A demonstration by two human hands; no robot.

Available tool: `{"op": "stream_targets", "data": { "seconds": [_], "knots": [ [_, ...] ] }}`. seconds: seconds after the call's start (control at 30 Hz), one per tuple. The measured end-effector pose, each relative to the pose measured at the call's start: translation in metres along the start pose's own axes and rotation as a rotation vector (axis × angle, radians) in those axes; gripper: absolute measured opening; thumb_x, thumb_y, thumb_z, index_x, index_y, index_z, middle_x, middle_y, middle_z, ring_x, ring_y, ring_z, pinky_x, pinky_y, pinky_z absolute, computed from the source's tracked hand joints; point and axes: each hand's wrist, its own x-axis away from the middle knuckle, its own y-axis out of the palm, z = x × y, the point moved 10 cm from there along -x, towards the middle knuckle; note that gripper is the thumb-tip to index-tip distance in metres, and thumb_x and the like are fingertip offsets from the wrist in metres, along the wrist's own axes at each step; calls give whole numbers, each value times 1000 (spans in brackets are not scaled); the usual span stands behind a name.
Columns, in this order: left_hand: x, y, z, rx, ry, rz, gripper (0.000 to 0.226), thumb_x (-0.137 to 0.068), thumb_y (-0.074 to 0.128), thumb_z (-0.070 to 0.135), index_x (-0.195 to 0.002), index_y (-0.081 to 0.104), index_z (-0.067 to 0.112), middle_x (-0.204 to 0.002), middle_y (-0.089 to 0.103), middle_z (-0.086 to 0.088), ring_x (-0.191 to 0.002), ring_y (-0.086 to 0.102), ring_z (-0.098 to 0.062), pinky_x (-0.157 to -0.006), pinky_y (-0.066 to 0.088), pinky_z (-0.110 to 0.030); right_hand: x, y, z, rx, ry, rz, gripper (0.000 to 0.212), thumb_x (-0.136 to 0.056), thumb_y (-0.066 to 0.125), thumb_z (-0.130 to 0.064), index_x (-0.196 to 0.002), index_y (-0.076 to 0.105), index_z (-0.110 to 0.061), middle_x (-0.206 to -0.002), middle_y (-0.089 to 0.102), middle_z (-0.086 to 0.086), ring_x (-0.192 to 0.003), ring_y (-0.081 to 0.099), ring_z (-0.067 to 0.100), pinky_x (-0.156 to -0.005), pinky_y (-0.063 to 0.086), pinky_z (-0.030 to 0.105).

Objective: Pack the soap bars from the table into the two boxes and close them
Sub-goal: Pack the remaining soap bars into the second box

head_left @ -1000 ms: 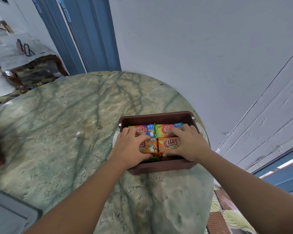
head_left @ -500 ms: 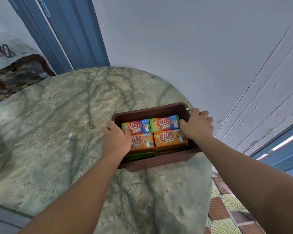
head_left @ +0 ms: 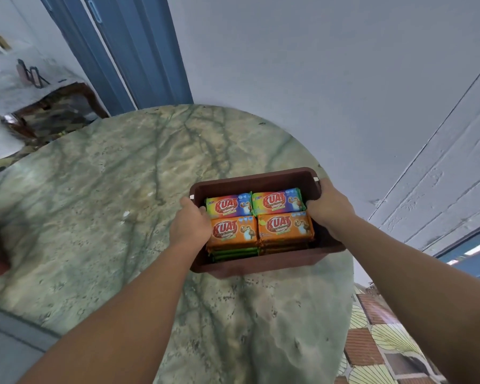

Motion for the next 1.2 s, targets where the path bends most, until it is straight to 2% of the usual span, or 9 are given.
{"op": "stream_targets", "data": {
  "seconds": [0.13,0.27,0.47,0.6,0.7,0.8,0.9,1.03,1.2],
  "knots": [
    [4,-4,3,-31,-5,1,32,-107,40,27,-132,38,9,-111,66,-17,-100,64,-38,-77,48,-44,-2,2,1,-47,-1,-24,29,-98,65,-22,-121,48,-28,-106,61,-3,-91,60,18,-63,44,28],
    [13,-7,-8,-40,-25,16,30,-106,40,23,-129,39,5,-95,60,-9,-86,59,-29,-74,47,-43,-1,3,-4,-27,-21,-29,24,-93,65,-21,-110,50,-31,-100,65,-4,-86,62,17,-68,52,35],
    [35,-27,-58,-8,-103,53,28,-103,43,25,-125,45,9,-104,67,-15,-91,63,-31,-77,50,-41,18,33,-28,-38,-66,-184,26,-95,62,-18,-114,49,-28,-95,64,-2,-82,59,14,-67,54,37],
    [54,-53,-94,-35,-125,74,26,-102,47,23,-124,42,10,-97,63,-9,-94,64,-36,-73,45,-38,44,58,-47,-13,-105,-280,26,-91,59,-13,-114,51,-22,-93,63,0,-77,55,11,-58,40,29],
    [64,-67,-123,-100,-140,51,23,-104,46,24,-118,39,7,-93,63,-15,-86,62,-35,-69,45,-39,67,77,-58,18,-100,-344,34,-84,57,-19,-117,55,-26,-97,66,0,-87,61,19,-74,52,34],
    [69,-84,-150,-93,-134,46,18,-105,47,25,-108,35,11,-79,55,-6,-68,52,-21,-61,39,-36,89,97,-66,15,-76,-349,37,-83,56,-23,-119,58,-30,-103,69,-1,-95,64,21,-89,55,40],
    [70,-99,-178,-94,-97,34,17,-105,46,25,-109,37,12,-78,55,-2,-66,52,-16,-58,38,-36,116,116,-75,13,-75,-317,32,-90,55,-23,-121,55,-28,-108,68,1,-97,63,22,-81,52,36],
    [71,-117,-208,-97,-37,28,16,-105,46,25,-107,35,14,-74,50,1,-63,48,-14,-54,33,-34,150,138,-79,-24,-40,-243,25,-90,55,-20,-112,60,-27,-97,68,-2,-84,61,15,-67,43,31],
    [87,-137,-245,-78,-13,35,17,-104,45,25,-111,36,13,-76,51,-1,-74,54,-26,-67,42,-37,196,154,-85,13,-30,-172,19,-85,59,-16,-104,63,-21,-90,65,0,-79,58,16,-64,42,30]
  ]
}}
